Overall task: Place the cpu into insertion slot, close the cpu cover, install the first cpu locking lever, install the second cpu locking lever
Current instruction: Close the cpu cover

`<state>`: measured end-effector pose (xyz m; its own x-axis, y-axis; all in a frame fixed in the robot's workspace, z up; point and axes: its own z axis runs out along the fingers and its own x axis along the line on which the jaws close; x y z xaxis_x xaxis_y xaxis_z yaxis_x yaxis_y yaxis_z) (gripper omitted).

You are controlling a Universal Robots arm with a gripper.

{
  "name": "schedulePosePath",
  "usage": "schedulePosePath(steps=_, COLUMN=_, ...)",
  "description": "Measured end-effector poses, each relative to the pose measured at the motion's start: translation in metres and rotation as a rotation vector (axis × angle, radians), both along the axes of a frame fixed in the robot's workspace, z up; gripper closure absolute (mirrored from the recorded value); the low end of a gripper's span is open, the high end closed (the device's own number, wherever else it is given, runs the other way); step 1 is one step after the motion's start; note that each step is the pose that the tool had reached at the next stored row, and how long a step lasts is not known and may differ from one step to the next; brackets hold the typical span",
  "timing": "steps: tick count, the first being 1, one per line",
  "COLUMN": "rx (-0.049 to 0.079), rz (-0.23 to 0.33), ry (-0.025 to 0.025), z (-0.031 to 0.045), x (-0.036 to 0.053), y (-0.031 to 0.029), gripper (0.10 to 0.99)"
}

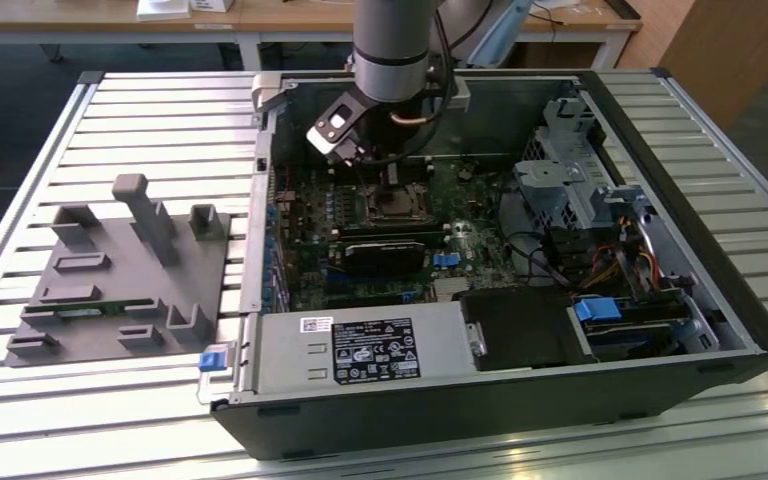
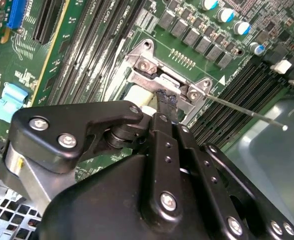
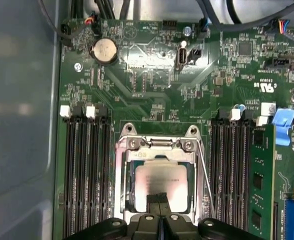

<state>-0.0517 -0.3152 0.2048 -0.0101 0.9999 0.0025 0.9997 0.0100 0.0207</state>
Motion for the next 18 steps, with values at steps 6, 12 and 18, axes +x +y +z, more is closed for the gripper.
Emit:
schedulePosePath(steps=6, rx=0.0, rz=0.0, ry=0.0019, z=-0.0043, x=-0.0012, y=0.0002, gripper=0.98)
schedulePosePath(steps=12, rx=0.001, rz=0.0, ry=0.0031, z=-0.0068, x=0.0023, y=0.0007, gripper=0.98)
schedulePosePath(steps=18, rx=0.001, rz=0.0, ry=0.0033, z=0.0023, x=0.0026, y=0.0009, gripper=0.98)
